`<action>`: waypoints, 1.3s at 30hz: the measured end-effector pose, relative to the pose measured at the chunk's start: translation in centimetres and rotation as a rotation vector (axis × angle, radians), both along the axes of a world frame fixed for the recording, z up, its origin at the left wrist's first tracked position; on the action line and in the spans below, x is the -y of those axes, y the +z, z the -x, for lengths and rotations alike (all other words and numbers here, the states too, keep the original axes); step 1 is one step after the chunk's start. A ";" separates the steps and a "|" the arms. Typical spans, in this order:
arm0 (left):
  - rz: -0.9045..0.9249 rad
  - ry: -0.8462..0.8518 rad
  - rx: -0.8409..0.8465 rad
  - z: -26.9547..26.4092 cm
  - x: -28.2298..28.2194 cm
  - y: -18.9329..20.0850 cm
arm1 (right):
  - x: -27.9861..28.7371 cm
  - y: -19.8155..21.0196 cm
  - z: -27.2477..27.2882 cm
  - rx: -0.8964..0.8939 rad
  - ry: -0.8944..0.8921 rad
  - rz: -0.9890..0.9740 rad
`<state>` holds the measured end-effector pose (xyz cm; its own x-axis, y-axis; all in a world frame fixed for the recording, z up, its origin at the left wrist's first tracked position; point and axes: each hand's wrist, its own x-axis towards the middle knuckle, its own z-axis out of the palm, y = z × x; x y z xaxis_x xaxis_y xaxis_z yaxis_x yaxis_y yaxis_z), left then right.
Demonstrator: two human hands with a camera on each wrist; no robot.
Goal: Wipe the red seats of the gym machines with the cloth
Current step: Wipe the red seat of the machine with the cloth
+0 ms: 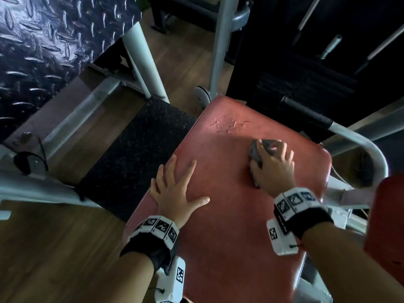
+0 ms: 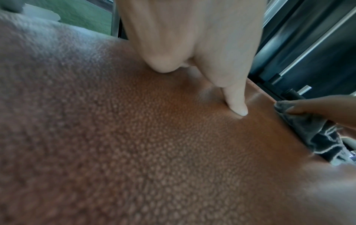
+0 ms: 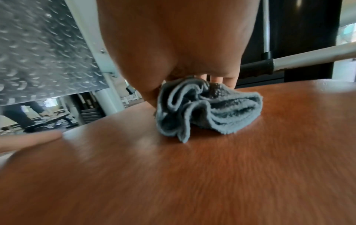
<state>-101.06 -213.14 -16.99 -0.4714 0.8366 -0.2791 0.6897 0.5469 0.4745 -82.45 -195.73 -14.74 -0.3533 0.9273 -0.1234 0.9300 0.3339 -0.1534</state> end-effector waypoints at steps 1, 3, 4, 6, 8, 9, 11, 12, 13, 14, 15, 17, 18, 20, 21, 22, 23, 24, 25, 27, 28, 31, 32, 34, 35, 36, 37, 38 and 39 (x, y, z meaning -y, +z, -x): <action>0.002 0.000 0.002 0.0 0.0 0.0 | 1.2 -0.3 0.0 0.003 0.048 -0.016; 0.014 -0.007 0.003 0.0 0.0 0.2 | 3.1 -0.8 0.2 0.011 0.107 -0.044; 0.022 -0.010 0.009 0.0 0.0 0.3 | 3.5 -0.9 0.3 0.007 0.117 -0.046; 0.032 -0.016 0.028 0.2 -0.1 0.4 | 3.0 -0.8 0.4 0.000 0.120 -0.034; 0.040 -0.029 0.054 0.5 0.0 0.5 | 1.6 -0.5 0.7 0.023 0.100 -0.010; 0.036 -0.032 0.076 0.7 0.0 0.6 | 0.8 -0.3 1.1 0.025 0.074 0.006; 0.015 -0.017 0.171 1.1 0.2 1.1 | -0.8 0.2 2.2 0.011 0.008 0.040; -0.001 -0.008 0.223 1.5 0.2 1.4 | -1.4 0.4 2.7 0.004 -0.019 0.062; -0.017 -0.009 0.249 2.0 0.3 1.7 | -1.8 0.5 3.2 -0.002 -0.043 0.091; -0.035 -0.017 0.244 2.6 0.2 1.9 | -2.0 0.6 3.5 -0.011 -0.066 0.120; -0.059 -0.014 0.239 3.3 0.3 2.0 | -2.0 0.6 3.8 -0.022 -0.081 0.140; -0.128 0.053 0.283 4.6 0.6 2.1 | -1.2 0.6 4.3 -0.029 -0.050 0.116; -0.147 0.087 0.307 5.0 1.0 2.0 | -0.6 0.5 4.5 -0.017 -0.006 0.084; -0.123 0.106 0.310 5.3 2.1 2.0 | 0.3 0.3 4.9 -0.002 0.056 0.039; -0.104 0.104 0.300 5.3 2.7 1.9 | 0.3 0.2 5.0 -0.001 0.060 0.029; -0.098 0.105 0.288 5.2 3.3 1.9 | -0.1 0.2 5.1 0.001 0.056 0.024; -0.096 0.111 0.278 5.1 3.8 1.8 | -0.9 0.1 5.3 0.006 0.045 0.024; -0.100 0.119 0.269 5.0 4.2 1.7 | -1.9 0.1 5.4 0.016 0.028 0.032; -0.100 0.122 0.264 5.0 4.5 1.6 | -3.1 0.0 5.6 0.027 -0.001 0.053; -0.100 0.125 0.273 4.9 5.0 1.5 | -5.5 -0.1 6.1 0.034 -0.082 0.099; -0.105 0.126 0.284 5.0 5.1 1.4 | -6.3 -0.2 6.4 0.029 -0.120 0.111; -0.114 0.118 0.321 5.3 5.1 1.4 | -6.5 0.0 6.9 0.018 -0.192 0.132; -0.113 0.114 0.331 5.5 5.0 1.4 | -5.9 0.2 7.0 0.016 -0.193 0.137; -0.120 0.110 0.349 5.7 5.0 1.3 | -4.0 0.5 7.0 0.008 -0.138 0.100; -0.127 0.112 0.354 5.7 5.0 1.3 | -3.0 0.4 6.8 0.008 -0.082 0.056; -0.134 0.112 0.354 5.7 5.1 1.2 | -2.0 0.2 6.5 0.008 -0.028 0.014; -0.140 0.113 0.357 5.7 5.1 1.2 | -1.4 0.1 6.2 0.014 0.011 -0.012; -0.143 0.115 0.362 5.8 5.1 1.1 | -1.5 0.0 6.0 0.020 0.033 -0.021; -0.145 0.119 0.368 5.7 5.1 1.1 | -1.9 0.0 6.0 0.021 0.039 -0.018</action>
